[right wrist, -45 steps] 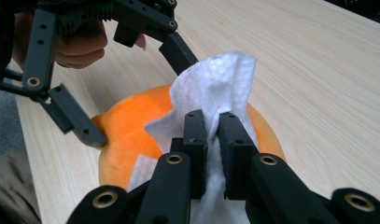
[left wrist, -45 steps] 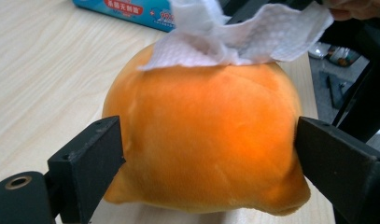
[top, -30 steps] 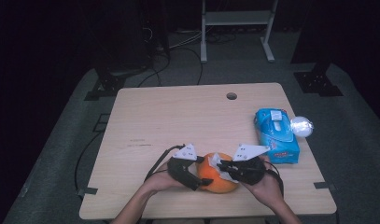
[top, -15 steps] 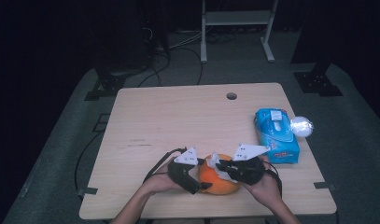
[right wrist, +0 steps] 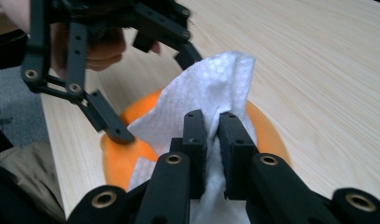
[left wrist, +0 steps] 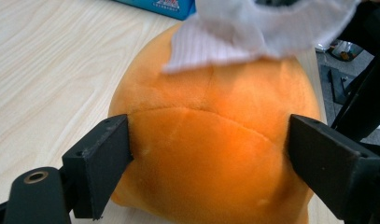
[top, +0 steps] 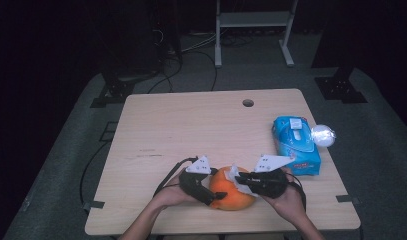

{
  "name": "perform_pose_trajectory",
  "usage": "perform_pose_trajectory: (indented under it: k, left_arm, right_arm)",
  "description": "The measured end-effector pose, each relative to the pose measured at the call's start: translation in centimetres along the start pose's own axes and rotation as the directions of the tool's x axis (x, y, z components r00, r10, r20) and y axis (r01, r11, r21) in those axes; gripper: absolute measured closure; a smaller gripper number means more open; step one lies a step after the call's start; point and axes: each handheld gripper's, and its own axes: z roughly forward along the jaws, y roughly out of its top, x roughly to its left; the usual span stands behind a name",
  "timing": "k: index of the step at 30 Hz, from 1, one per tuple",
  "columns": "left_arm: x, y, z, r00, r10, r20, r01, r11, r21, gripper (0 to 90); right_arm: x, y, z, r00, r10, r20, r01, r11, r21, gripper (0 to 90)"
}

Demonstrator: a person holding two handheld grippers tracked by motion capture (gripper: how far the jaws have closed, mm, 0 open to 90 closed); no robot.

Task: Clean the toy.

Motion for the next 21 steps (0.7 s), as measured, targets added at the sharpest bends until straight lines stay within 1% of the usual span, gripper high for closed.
perform_pose_trajectory:
  k: [1, 3, 4, 5, 6, 7, 8, 9, 11, 12, 15, 16, 18, 19, 20, 21]
  left_arm:
    - [-0.1, 0.1, 0.0, 1.0000, -0.001, 0.000, 0.001, 1.0000, -0.004, 14.0]
    - [-0.3, 0.6, -0.2, 0.9998, 0.019, 0.003, -0.019, 0.9993, -0.032, 12.3]
    - [-0.5, 0.8, -0.2, 0.9997, 0.025, 0.000, -0.025, 0.9987, -0.045, 11.5]
    - [-0.6, 1.0, -0.2, 0.9992, 0.041, -0.005, -0.041, 0.9974, -0.060, 11.4]
    - [-0.7, 1.1, -0.1, 0.9991, 0.042, -0.004, -0.043, 0.9969, -0.066, 11.5]
    - [-0.8, 1.1, 0.0, 0.9989, 0.046, -0.009, -0.047, 0.9972, -0.059, 11.9]
    - [-0.7, 1.0, 0.0, 0.9983, 0.056, -0.016, -0.057, 0.9975, -0.041, 12.9]
    - [-0.7, 0.8, 0.2, 0.9985, 0.052, -0.015, -0.053, 0.9977, -0.043, 13.7]
    - [-0.5, 0.5, 0.1, 0.9987, 0.047, -0.020, -0.047, 0.9986, -0.025, 15.4]
    - [-0.3, 0.4, 0.1, 0.9990, 0.038, -0.021, -0.038, 0.9991, -0.017, 15.6]
    - [0.3, 0.0, -0.3, 0.9999, 0.003, -0.014, -0.003, 0.9999, -0.010, 15.5]
    - [0.3, 0.0, -0.4, 0.9999, 0.000, -0.012, 0.000, 0.9999, -0.015, 15.4]
    - [0.2, 0.4, -0.6, 0.9999, 0.007, -0.009, -0.008, 0.9998, -0.020, 14.1]
    - [0.0, 0.8, -0.7, 0.9996, 0.028, -0.007, -0.029, 0.9985, -0.047, 12.4]
    - [-0.1, 1.0, -0.8, 0.9994, 0.034, -0.004, -0.034, 0.9968, -0.072, 12.3]
    - [-0.3, 1.2, -0.7, 0.9992, 0.039, -0.001, -0.039, 0.9944, -0.098, 12.3]
  right_arm:
    - [-0.2, -0.1, -0.2, 0.9999, 0.013, 0.004, -0.013, 1.000, -0.005, 81.2]
    - [-0.1, -0.2, -0.3, 0.9997, 0.025, 0.007, -0.025, 1.000, -0.011, 81.2]
    - [0.1, -0.1, -0.2, 0.9997, 0.022, 0.007, -0.022, 1.000, -0.016, 81.2]
    - [0.2, 0.0, -0.1, 0.9998, 0.020, 0.004, -0.020, 1.000, -0.021, 81.2]
    - [0.4, 0.0, 0.1, 0.9998, 0.018, -0.011, -0.019, 0.999, -0.030, 81.2]
    - [0.6, 0.1, 0.2, 0.9998, 0.011, -0.017, -0.012, 0.999, -0.034, 81.1]
    - [0.7, 0.2, 0.2, 0.9999, 0.006, -0.013, -0.007, 0.999, -0.032, 81.1]
    - [0.7, 0.3, 0.1, 1.0000, -0.004, -0.008, 0.004, 1.000, -0.031, 81.1]
    - [0.4, 0.3, -0.1, 0.9999, 0.001, -0.011, -0.001, 0.999, -0.036, 80.9]
    - [0.2, 0.2, -0.3, 1.0000, 0.004, -0.006, -0.004, 0.999, -0.036, 80.7]
    - [-0.6, -0.4, -0.9, 0.9995, 0.030, 0.014, -0.029, 0.999, -0.029, 80.6]
    - [-0.9, -0.7, -1.0, 0.9990, 0.038, 0.022, -0.038, 0.999, -0.031, 80.7]
    - [-1.1, -1.0, -1.1, 0.9980, 0.061, 0.016, -0.060, 0.997, -0.039, 80.9]
    - [-0.9, -0.9, -1.0, 0.9983, 0.054, 0.024, -0.052, 0.998, -0.041, 81.0]
    - [-0.6, -0.7, -0.7, 0.9987, 0.041, 0.031, -0.039, 0.998, -0.043, 81.1]
    - [-0.4, -0.6, -0.6, 0.9991, 0.035, 0.024, -0.033, 0.998, -0.050, 81.1]
